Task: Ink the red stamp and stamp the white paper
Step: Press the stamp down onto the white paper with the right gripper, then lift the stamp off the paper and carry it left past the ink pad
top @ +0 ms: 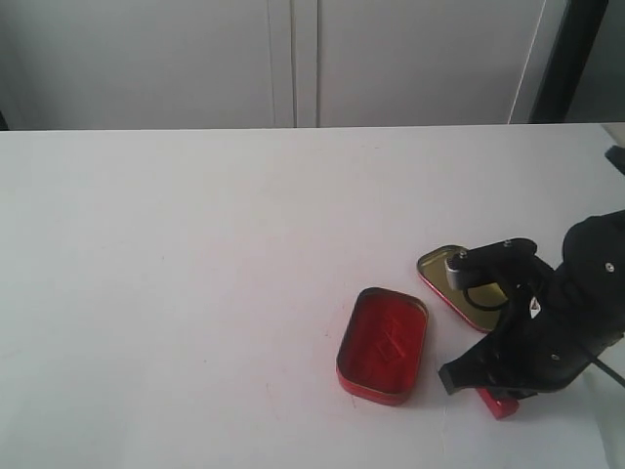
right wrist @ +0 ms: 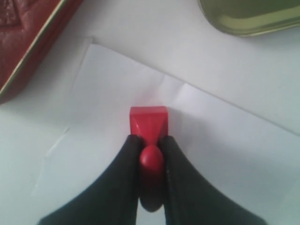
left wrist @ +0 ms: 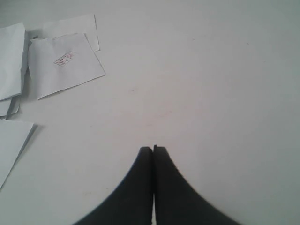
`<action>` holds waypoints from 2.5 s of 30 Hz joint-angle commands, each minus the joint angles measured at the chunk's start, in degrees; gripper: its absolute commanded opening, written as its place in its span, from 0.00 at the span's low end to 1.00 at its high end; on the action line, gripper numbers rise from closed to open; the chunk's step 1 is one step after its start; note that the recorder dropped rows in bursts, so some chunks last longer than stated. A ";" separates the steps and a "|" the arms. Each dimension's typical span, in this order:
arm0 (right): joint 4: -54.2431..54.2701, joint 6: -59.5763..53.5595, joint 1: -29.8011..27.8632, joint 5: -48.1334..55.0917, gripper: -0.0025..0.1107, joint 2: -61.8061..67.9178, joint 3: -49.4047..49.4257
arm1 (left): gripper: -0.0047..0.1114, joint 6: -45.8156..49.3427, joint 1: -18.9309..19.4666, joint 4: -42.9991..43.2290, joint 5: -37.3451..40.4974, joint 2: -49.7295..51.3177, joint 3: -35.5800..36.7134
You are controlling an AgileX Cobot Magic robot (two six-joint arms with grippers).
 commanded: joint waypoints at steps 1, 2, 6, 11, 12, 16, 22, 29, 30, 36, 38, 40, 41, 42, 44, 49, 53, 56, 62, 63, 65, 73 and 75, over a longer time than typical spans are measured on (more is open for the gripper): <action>-0.32 0.29 -0.35 1.74 0.02 -1.37 0.59 | 0.04 -0.53 -0.18 -0.27 -0.23 -0.26 0.05; -0.32 0.29 -0.35 1.74 0.02 -1.62 0.59 | 0.04 -0.53 -0.18 -0.27 -0.23 -0.26 0.05; -0.32 0.29 -0.35 1.63 0.02 -2.23 -0.04 | 0.04 -0.53 -0.18 -0.27 -0.23 -0.26 0.05; -0.32 0.29 -0.35 2.04 0.02 -2.61 -1.32 | 0.04 -0.53 -0.18 -0.27 -0.23 -0.26 0.05; -0.32 0.29 -0.35 2.03 0.02 -2.83 -1.56 | 0.04 -0.53 -0.18 -0.27 -0.23 -0.26 0.05; -0.32 0.29 -0.35 2.16 0.02 -3.82 -2.06 | 0.04 -0.53 -0.18 -0.27 -0.23 -0.26 0.05; -0.32 0.29 -0.35 3.98 0.02 -5.29 -3.69 | 0.04 -0.53 -0.18 -0.27 -0.23 -0.26 0.05; -0.32 0.29 -0.35 4.83 0.02 -8.00 -6.20 | 0.04 -0.53 -0.18 -0.27 -0.23 -0.26 0.05; -0.32 0.29 -0.35 4.98 0.02 -8.12 -6.34 | 0.04 -0.53 -0.18 -0.27 -0.23 -0.26 0.05; 0.70 0.29 -0.35 4.72 0.02 -8.58 -6.57 | 0.04 -0.53 -0.18 -0.27 -0.23 -0.26 0.05; 1.88 0.29 -0.35 4.49 0.02 -8.58 -6.57 | 0.04 -0.53 -0.18 -0.27 -0.23 -0.26 0.05; 3.87 -0.04 -0.35 3.84 0.02 -8.58 -6.57 | 0.04 -0.53 -0.18 -0.27 -0.23 -0.26 0.05; 6.90 -1.87 -0.35 3.11 0.02 -8.58 -6.57 | 0.04 -0.53 -0.18 -0.27 -0.23 -0.26 0.05; 8.82 -3.44 -0.35 2.87 0.02 -8.58 -6.57 | 0.04 -0.53 -0.18 -0.27 -0.23 -0.26 0.05; 12.71 -5.89 -0.35 2.44 0.02 -8.58 -6.57 | 0.04 -0.53 -0.18 -0.27 -0.23 -0.26 0.05; 33.68 -22.80 -0.35 2.21 0.02 -8.22 -6.57 | 0.04 -0.53 -0.18 -0.27 -0.23 -0.26 0.05; 50.49 -33.05 -0.35 2.35 0.02 -6.39 -6.70 | 0.04 -0.53 -0.18 -0.27 -0.23 -0.26 0.05; 55.96 -36.20 -0.35 4.60 0.02 -3.44 -8.46 | 0.04 -0.53 -0.18 -0.27 -0.23 -0.26 0.05; 57.33 -37.80 -0.22 8.94 0.02 1.53 -11.94 | 0.04 -0.53 -0.18 -0.27 -0.23 -0.26 0.05; 57.93 -38.35 -0.09 8.94 0.02 2.13 -12.05 | 0.04 -0.53 -0.18 -0.27 -0.23 -0.26 0.05; 59.15 -39.07 0.68 8.94 0.02 3.37 -12.70 | 0.04 -0.53 -0.18 -0.27 -0.23 -0.26 0.05; 63.07 -40.44 5.42 9.78 0.02 10.83 -17.56 | 0.04 -0.53 -0.18 -0.27 -0.23 -0.26 0.05; 63.96 -40.44 6.44 10.05 0.02 12.79 -18.90 | 0.04 -0.53 -0.18 -0.27 -0.23 -0.26 0.05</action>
